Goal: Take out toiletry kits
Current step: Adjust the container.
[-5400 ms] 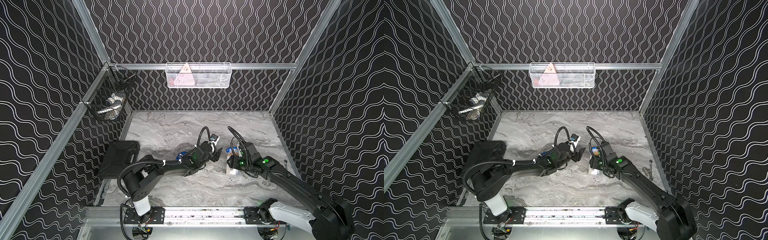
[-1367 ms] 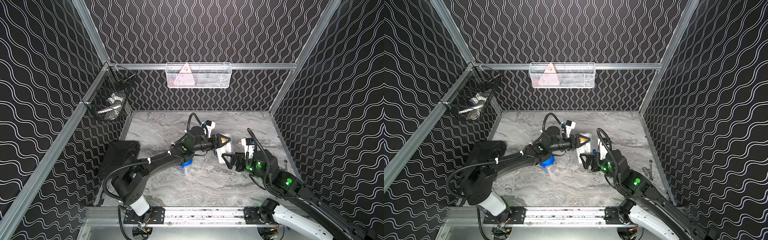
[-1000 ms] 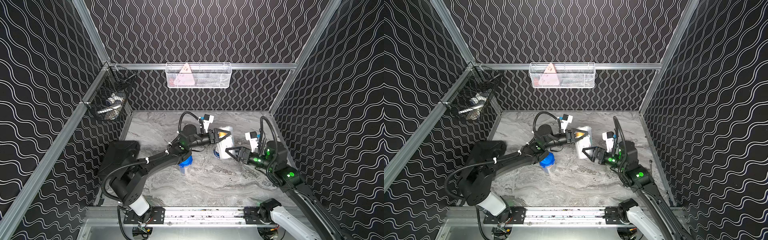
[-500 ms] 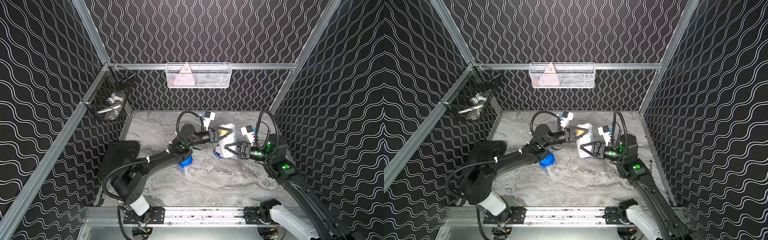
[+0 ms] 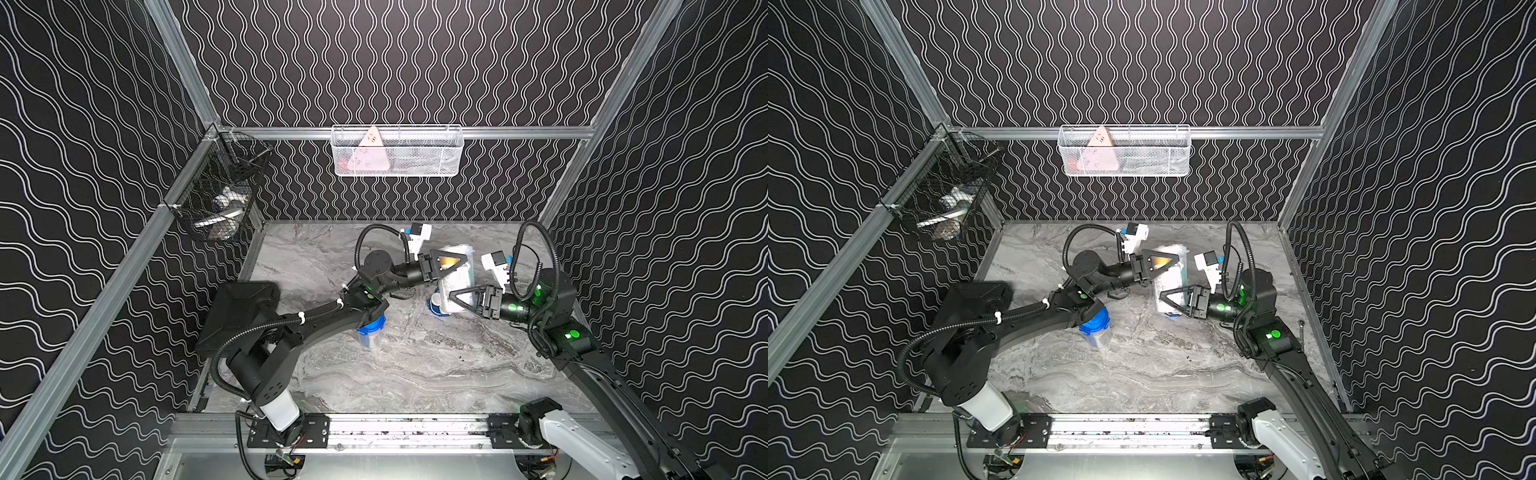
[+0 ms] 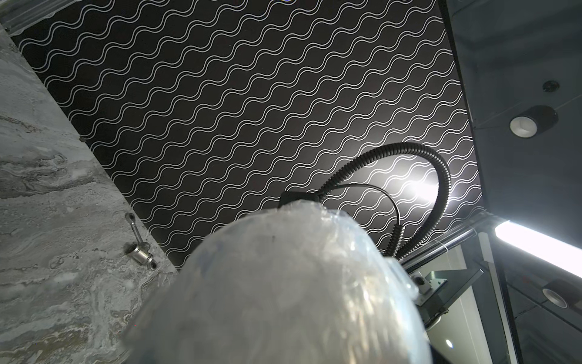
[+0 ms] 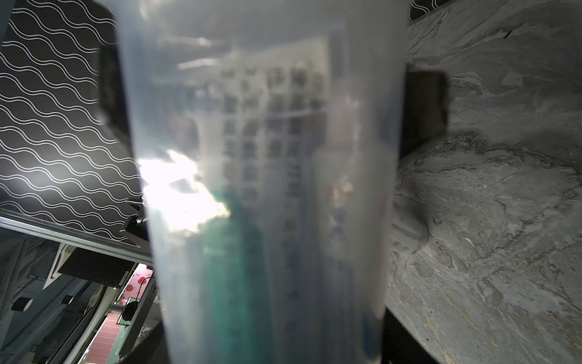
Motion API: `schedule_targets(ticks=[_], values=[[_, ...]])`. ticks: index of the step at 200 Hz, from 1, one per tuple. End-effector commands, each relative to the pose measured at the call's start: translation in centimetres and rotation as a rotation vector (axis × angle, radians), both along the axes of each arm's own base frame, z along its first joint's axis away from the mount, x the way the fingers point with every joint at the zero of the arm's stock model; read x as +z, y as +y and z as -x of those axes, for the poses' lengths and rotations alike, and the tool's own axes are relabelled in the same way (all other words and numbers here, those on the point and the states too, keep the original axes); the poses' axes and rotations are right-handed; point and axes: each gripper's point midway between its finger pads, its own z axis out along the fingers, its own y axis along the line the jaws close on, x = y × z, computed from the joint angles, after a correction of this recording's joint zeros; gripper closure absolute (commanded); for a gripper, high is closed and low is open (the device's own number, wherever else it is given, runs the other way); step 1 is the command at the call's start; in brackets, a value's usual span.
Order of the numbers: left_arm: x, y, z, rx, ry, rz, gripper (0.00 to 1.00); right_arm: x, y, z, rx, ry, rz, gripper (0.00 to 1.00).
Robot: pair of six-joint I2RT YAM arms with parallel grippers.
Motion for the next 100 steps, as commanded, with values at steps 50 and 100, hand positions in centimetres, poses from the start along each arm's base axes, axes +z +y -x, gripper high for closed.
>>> schedule_targets(ticks=[50, 100], values=[[-0.3, 0.0, -0.4, 0.052, -0.042, -0.045, 0.18, 1.3, -1.0, -0.2, -0.093, -0.07, 0.039, 0.49], [-2.7, 2.9, -4.5, 0.28, -0.039, -0.316, 0.02, -7.1, -4.8, -1.1, -0.299, 0.266, 0.399, 0.48]])
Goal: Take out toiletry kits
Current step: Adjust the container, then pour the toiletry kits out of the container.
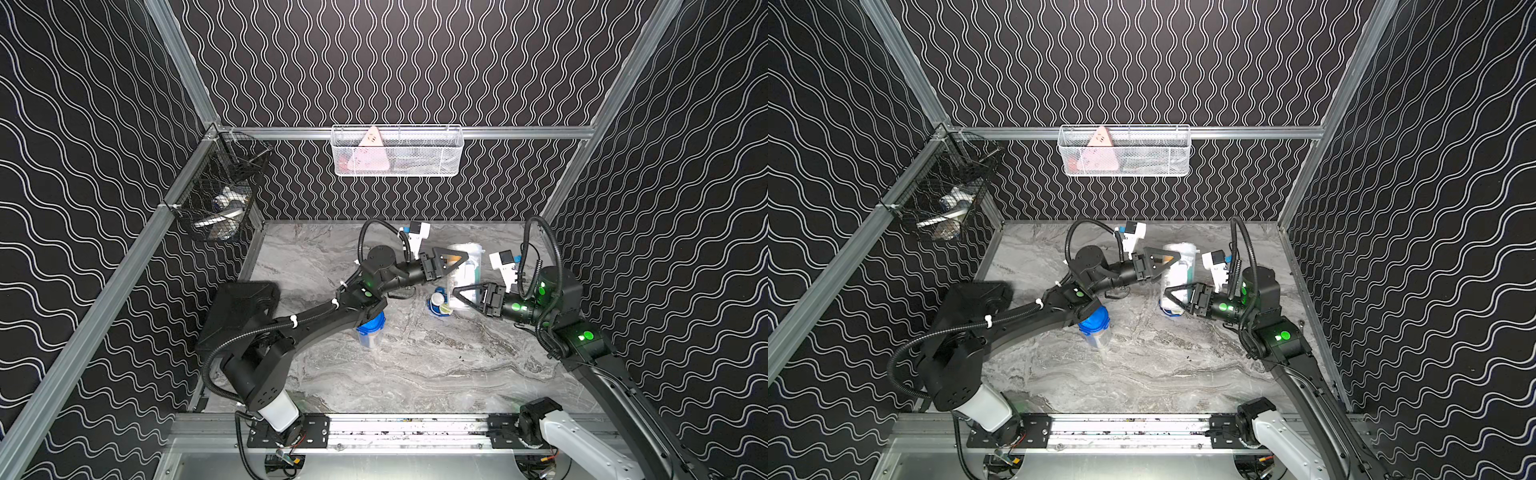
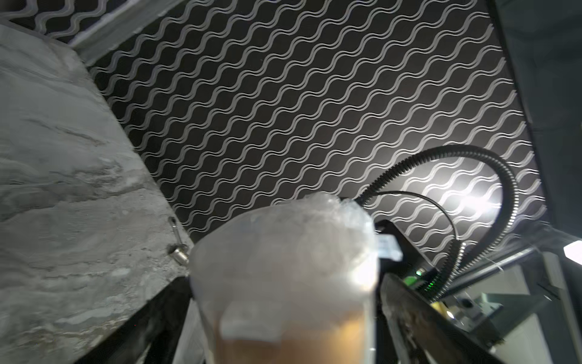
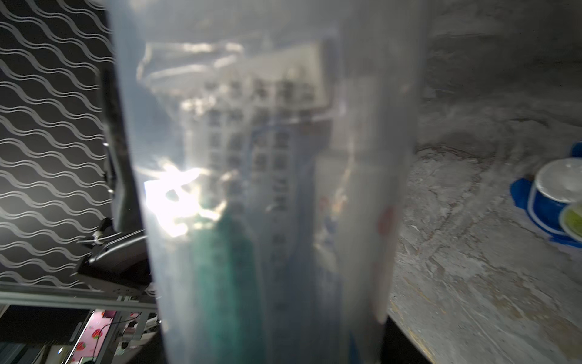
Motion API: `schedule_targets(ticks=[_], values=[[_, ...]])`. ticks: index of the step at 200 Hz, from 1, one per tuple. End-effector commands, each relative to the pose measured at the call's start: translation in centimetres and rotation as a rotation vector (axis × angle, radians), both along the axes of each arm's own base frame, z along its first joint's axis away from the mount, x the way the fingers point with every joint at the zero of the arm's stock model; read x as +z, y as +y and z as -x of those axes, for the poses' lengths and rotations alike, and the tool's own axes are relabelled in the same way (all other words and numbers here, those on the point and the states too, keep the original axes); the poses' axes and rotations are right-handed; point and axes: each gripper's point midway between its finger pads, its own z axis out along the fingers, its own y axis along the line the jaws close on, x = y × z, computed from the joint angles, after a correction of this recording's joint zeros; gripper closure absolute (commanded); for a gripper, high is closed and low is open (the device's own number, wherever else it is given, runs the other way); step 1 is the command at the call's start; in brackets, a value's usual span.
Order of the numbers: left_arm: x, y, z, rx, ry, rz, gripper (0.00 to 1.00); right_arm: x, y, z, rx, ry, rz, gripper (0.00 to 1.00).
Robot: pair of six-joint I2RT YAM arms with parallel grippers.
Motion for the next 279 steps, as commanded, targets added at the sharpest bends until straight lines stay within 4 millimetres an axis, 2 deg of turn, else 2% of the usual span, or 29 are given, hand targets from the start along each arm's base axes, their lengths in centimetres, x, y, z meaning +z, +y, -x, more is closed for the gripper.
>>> schedule_targets(ticks=[1, 20, 37, 58, 75, 95, 129, 150, 174, 202, 214, 220, 231, 246, 254, 264, 274, 279], values=[[-1.7, 1.8, -1.9, 0.132, -0.018, -0.179, 0.02, -5.8, -2.6, 0.4, -0.109, 0.197, 0.212, 0.49], [-3.5, 3.9, -2.5, 0.235, -0.014, -0.369, 0.02, -9.5, -4.2, 1.2, -0.17, 0.353, 0.323, 0.49], [-5.2, 6.4, -2.0, 0.312, -0.004, -0.507, 0.02, -12.8, -5.1, 2.1, -0.188, 0.497, 0.405, 0.53], [-6.2, 9.1, -0.5, 0.359, -0.002, -0.601, 0.02, -17.0, -6.6, 3.6, -0.192, 0.69, 0.526, 0.53], [-7.0, 10.4, 0.8, 0.372, 0.016, -0.615, 0.02, -19.0, -6.3, 3.7, -0.159, 0.779, 0.499, 0.53], [-8.2, 11.4, 2.1, 0.371, 0.043, -0.618, 0.02, -19.4, -5.9, 2.7, -0.114, 0.877, 0.417, 0.53], [-9.4, 12.4, 3.3, 0.374, 0.07, -0.637, 0.03, -18.0, -6.2, -1.6, -0.112, 1.009, 0.108, 0.56], [-9.8, 12.7, 3.6, 0.369, 0.086, -0.645, 0.03, -18.7, -7.0, -3.1, -0.147, 1.087, 0.051, 0.54], [-9.9, 12.9, 3.9, 0.367, 0.085, -0.653, 0.03, -19.4, -7.6, -3.4, -0.176, 1.156, 0.017, 0.53], [-9.7, 13.2, 3.9, 0.377, 0.087, -0.664, 0.03, -17.9, -7.6, -4.3, -0.212, 1.143, -0.04, 0.51], [-9.5, 13.0, 3.8, 0.374, 0.087, -0.656, 0.03, -18.5, -8.1, -4.4, -0.233, 1.162, -0.049, 0.51], [-9.5, 12.9, 3.8, 0.371, 0.088, -0.656, 0.03, -18.7, -8.1, -4.2, -0.223, 1.185, -0.073, 0.53], [-9.3, 12.9, 3.8, 0.367, 0.088, -0.666, 0.03, -17.4, -7.7, -4.6, -0.209, 1.161, -0.129, 0.55], [-9.4, 13.1, 3.9, 0.369, 0.089, -0.69, 0.04, -16.5, -8.4, -4.9, -0.282, 1.083, -0.095, 0.5], [-9.5, 13.3, 3.8, 0.378, 0.089, -0.694, 0.03, -17.0, -8.6, -4.8, -0.3, 1.077, -0.112, 0.48], [-9.7, 13.4, 3.7, 0.382, 0.093, -0.698, 0.03, -18.8, -8.7, -4.0, -0.297, 1.14, -0.134, 0.49], [-9.9, 13.2, 3.6, 0.378, 0.103, -0.695, 0.03, -20.0, -8.4, -2.9, -0.251, 1.235, -0.166, 0.56], [-10.0, 13.1, 3.6, 0.374, 0.111, -0.694, 0.03, -19.7, -8.1, -2.8, -0.231, 1.243, -0.171, 0.6]])
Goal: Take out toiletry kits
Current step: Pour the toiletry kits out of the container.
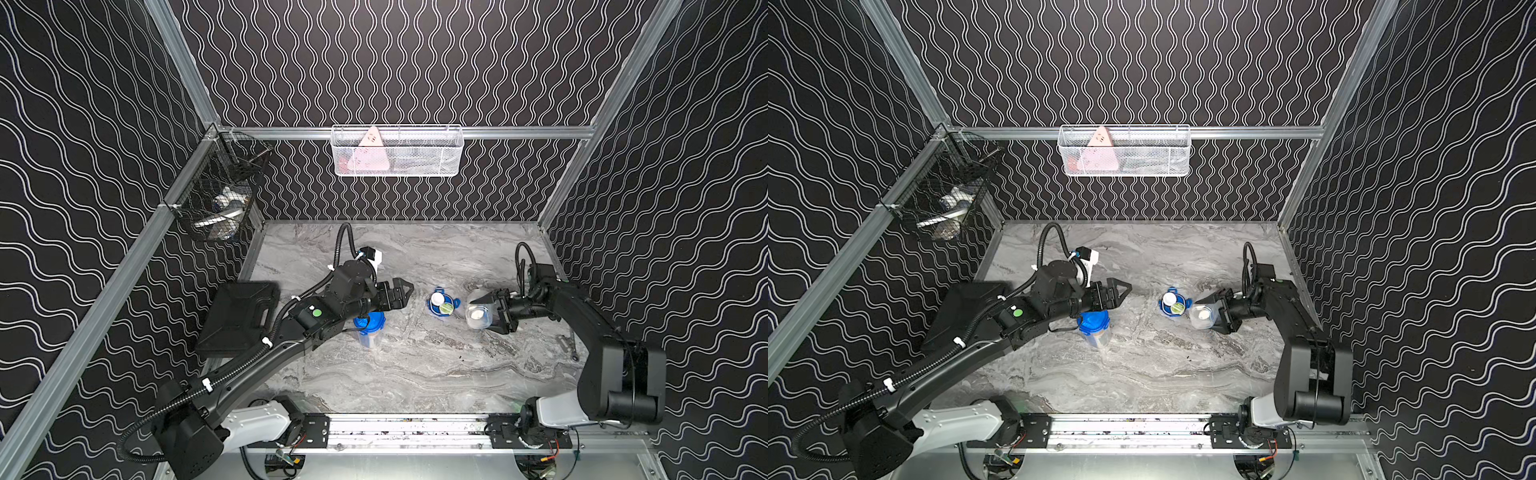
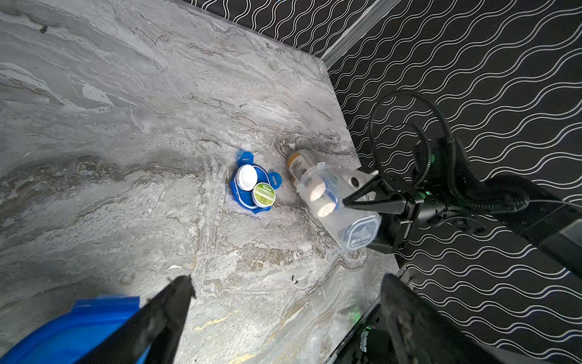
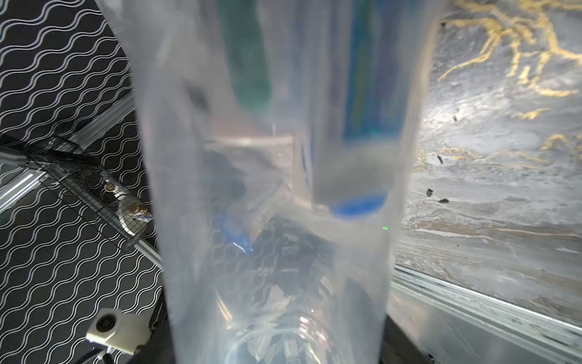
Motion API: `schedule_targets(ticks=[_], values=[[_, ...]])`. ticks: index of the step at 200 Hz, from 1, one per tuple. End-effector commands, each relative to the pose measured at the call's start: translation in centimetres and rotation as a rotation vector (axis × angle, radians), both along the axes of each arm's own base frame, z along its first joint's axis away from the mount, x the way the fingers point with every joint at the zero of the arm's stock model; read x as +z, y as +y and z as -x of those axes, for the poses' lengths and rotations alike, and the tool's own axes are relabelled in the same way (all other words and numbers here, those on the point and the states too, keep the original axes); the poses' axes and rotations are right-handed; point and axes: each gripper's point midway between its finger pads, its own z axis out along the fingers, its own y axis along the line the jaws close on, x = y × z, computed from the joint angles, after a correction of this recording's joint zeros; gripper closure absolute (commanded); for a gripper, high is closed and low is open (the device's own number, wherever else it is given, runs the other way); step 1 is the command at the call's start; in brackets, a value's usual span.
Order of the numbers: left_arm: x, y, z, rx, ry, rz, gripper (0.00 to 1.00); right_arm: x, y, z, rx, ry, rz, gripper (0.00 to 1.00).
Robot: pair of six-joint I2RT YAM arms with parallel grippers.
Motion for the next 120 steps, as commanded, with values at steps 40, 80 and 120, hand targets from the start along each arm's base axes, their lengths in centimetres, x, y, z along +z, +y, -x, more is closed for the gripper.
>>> schedule_targets(ticks=[40, 80, 120], values=[[-1.0, -0.1, -0.3, 0.007, 0.036, -0.025, 0.04, 6.0, 0.2, -1.7, -0.061, -0.099, -0.028, 0.49], [-1.6, 0.0, -0.5, 0.011, 0.064, -0.062, 0.04, 5.7, 0.7, -0.8, -0.059, -0.063, -0.055, 0.5], [-1.4, 0.3, -0.3, 0.017, 0.06, -0.075, 0.04, 9.9, 1.1, -1.0, -0.036, -0.16, -0.03, 0.46]])
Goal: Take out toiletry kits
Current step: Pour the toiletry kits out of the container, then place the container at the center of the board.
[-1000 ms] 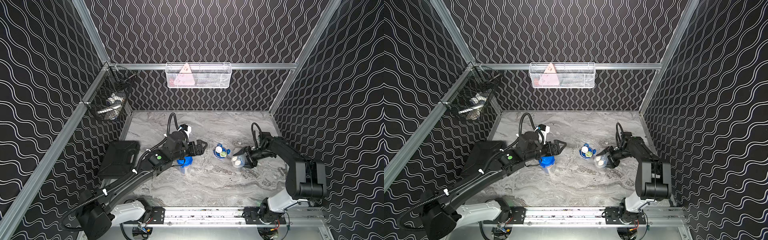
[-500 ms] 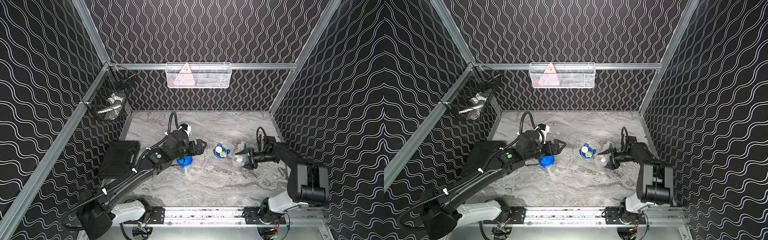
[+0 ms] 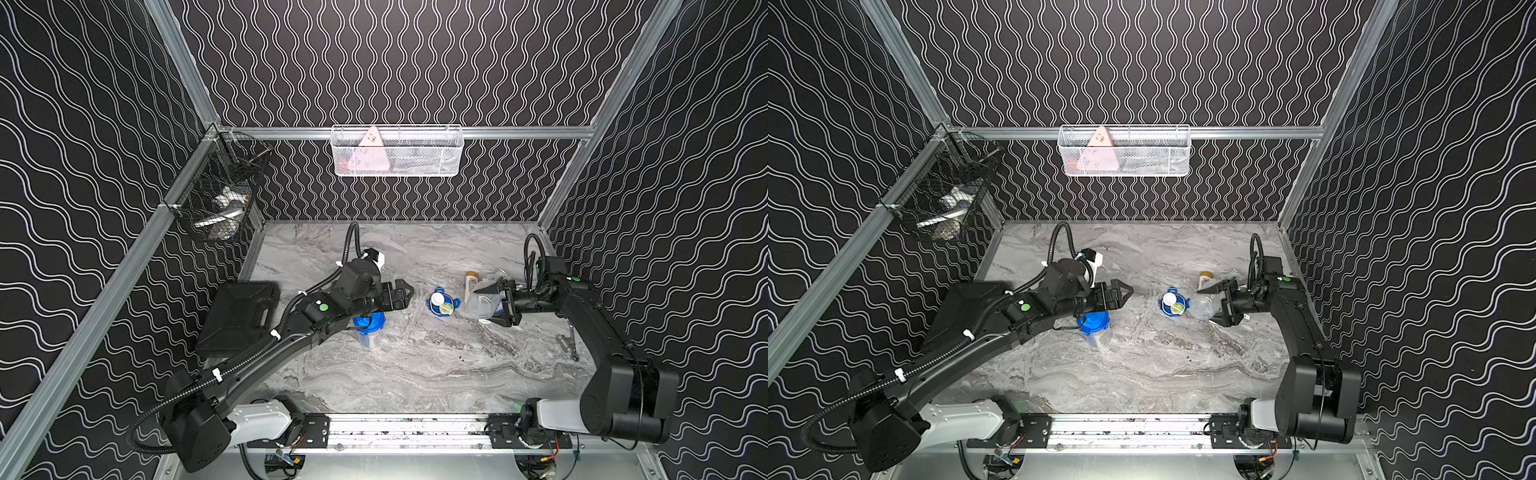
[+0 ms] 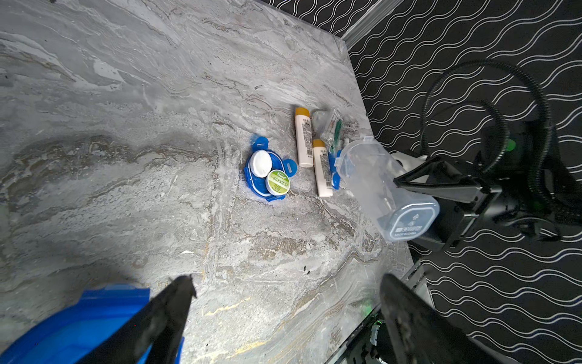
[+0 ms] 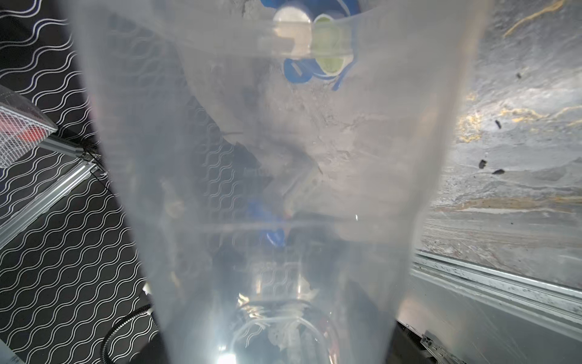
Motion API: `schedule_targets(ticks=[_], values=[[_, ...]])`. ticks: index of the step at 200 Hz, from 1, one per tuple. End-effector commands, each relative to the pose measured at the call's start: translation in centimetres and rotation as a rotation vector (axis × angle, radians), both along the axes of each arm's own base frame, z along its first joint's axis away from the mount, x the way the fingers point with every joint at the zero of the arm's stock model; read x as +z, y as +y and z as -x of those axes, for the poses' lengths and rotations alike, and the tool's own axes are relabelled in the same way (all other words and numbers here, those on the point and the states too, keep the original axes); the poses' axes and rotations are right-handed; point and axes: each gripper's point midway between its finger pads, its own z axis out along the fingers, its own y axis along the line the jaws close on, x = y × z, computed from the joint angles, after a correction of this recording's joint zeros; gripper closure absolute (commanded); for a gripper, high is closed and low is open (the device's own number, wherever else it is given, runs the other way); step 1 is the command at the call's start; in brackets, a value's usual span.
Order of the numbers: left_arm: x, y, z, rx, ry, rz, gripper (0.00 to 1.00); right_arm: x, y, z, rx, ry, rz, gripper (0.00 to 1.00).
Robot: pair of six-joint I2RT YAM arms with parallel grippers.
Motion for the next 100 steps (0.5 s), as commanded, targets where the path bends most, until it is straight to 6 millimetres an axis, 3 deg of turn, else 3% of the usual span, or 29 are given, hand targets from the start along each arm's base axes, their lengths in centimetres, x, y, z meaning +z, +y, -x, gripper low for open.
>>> schedule_targets(ticks=[1, 18, 70, 100], values=[[0.5, 0.5, -0.1, 0.014, -0.011, -0.02, 0.04, 2.9, 0.3, 0.0, 0.015, -0.063, 0.012, 0.46], [0.7, 0.6, -0.2, 0.016, -0.023, -0.023, 0.04, 3.3, -0.6, 0.4, 0.076, -0.117, 0.193, 0.45], [1.0, 0.8, -0.1, 0.014, -0.055, -0.02, 0.04, -1.8, -4.1, 3.1, 0.231, -0.231, 1.092, 0.43], [2.0, 2.1, 0.3, 0.039, -0.091, -0.049, 0.04, -5.5, -5.1, 6.1, 0.317, -0.158, 1.34, 0.42]])
